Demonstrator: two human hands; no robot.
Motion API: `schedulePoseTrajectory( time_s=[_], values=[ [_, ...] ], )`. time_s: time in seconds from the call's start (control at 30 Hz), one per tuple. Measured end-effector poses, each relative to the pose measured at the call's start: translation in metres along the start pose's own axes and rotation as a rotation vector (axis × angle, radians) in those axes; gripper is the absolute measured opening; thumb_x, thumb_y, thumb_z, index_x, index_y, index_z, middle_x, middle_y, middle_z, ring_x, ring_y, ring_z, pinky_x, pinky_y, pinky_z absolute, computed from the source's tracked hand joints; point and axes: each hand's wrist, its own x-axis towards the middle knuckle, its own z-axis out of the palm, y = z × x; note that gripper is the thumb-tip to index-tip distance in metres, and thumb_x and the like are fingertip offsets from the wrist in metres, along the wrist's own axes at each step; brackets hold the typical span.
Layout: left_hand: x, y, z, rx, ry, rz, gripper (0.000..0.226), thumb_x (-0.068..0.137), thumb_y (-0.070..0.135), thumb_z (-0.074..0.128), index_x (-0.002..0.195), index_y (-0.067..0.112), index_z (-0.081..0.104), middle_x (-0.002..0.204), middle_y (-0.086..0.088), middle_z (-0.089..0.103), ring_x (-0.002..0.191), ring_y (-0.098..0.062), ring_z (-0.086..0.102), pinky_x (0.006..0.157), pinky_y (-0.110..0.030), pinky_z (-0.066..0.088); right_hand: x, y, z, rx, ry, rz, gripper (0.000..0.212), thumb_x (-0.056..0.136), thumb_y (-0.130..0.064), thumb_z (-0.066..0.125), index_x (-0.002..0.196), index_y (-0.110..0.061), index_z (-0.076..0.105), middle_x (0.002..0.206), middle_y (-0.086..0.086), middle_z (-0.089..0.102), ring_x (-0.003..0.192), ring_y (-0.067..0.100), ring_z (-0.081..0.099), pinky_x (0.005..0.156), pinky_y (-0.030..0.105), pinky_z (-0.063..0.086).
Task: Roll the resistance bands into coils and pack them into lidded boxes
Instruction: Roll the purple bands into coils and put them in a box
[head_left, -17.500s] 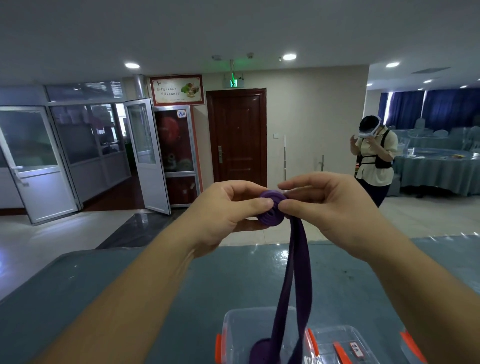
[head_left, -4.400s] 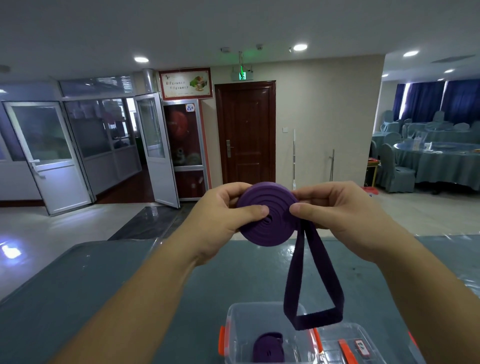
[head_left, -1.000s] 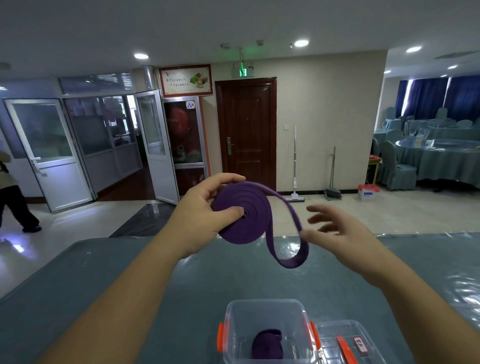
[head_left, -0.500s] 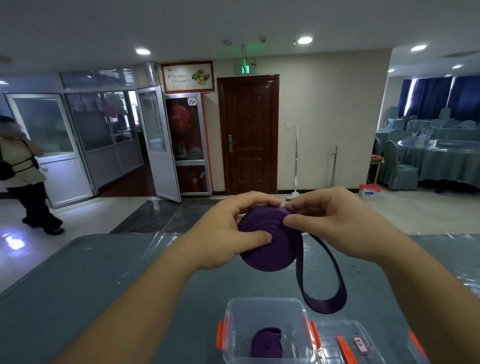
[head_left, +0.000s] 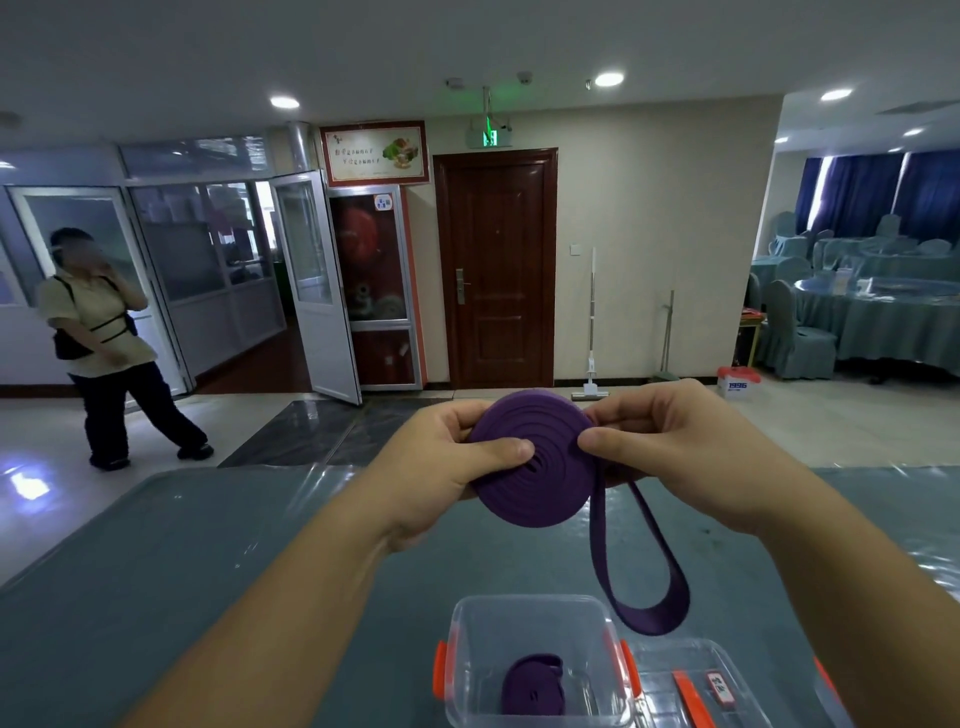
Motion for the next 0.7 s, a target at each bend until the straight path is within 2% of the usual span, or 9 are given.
schedulePoseTrajectory(
  time_s=[0.13, 0.27, 0.37, 0.47, 0.6, 0.7],
  values=[
    [-0.003, 0.01, -0.003, 0.094, -0.017, 0.014, 0.038, 0.085, 0.005, 0.079, 0.122, 0.013, 0.073, 0.109, -0.008, 0.08, 0.102, -0.025, 0.077, 0.087, -0.036, 0.063, -0.001, 0.0, 0.003, 0.038, 0.049, -0.036, 0.018, 0.088, -0.017, 0.075, 0.105, -0.018, 0.08, 0.092, 0.004, 0.083, 0.085, 0.02, 0.08, 0.073, 0.024, 0.062],
    [-0.005, 0.011, 0.0, -0.042, 0.09, 0.083, 0.043, 0.078, 0.015, 0.08, 0.121, 0.013, 0.073, 0.109, -0.01, 0.08, 0.103, -0.027, 0.077, 0.085, -0.035, 0.064, -0.002, 0.0, 0.007, 0.182, 0.111, -0.034, 0.03, 0.079, -0.027, 0.074, 0.108, -0.021, 0.08, 0.095, 0.006, 0.082, 0.091, 0.025, 0.079, 0.075, 0.024, 0.063],
    [-0.007, 0.005, 0.005, -0.114, 0.092, 0.05, 0.044, 0.078, 0.011, 0.081, 0.121, 0.012, 0.073, 0.11, -0.011, 0.08, 0.101, -0.028, 0.078, 0.083, -0.036, 0.065, -0.002, -0.003, 0.005, 0.186, 0.077, -0.015, 0.019, 0.089, -0.014, 0.072, 0.106, -0.02, 0.08, 0.096, 0.007, 0.082, 0.09, 0.024, 0.08, 0.075, 0.024, 0.063],
    [-0.009, 0.009, 0.003, 0.005, 0.033, 0.023, 0.042, 0.084, 0.0, 0.079, 0.124, 0.012, 0.071, 0.108, -0.009, 0.08, 0.099, -0.025, 0.078, 0.081, -0.033, 0.064, -0.003, -0.006, 0.006, 0.125, 0.045, -0.023, 0.02, 0.094, -0.008, 0.069, 0.105, -0.021, 0.08, 0.096, 0.006, 0.083, 0.089, 0.021, 0.08, 0.077, 0.026, 0.063],
    [-0.01, 0.007, 0.003, -0.082, 0.093, 0.08, 0.046, 0.077, 0.012, 0.081, 0.122, 0.012, 0.072, 0.109, -0.01, 0.08, 0.1, -0.026, 0.078, 0.083, -0.035, 0.064, -0.003, -0.004, 0.013, 0.231, 0.142, -0.025, 0.017, 0.093, -0.01, 0.069, 0.104, -0.017, 0.079, 0.089, 0.007, 0.082, 0.078, 0.015, 0.079, 0.067, 0.018, 0.06],
    [-0.008, -0.001, 0.008, -0.182, 0.155, 0.099, 0.049, 0.071, 0.016, 0.08, 0.12, 0.011, 0.072, 0.11, -0.011, 0.08, 0.101, -0.025, 0.077, 0.089, -0.039, 0.064, -0.004, 0.0, 0.012, 0.251, 0.14, -0.003, 0.017, 0.094, -0.012, 0.068, 0.106, -0.015, 0.08, 0.09, 0.011, 0.082, 0.074, 0.016, 0.076, 0.066, 0.019, 0.059]
  ],
)
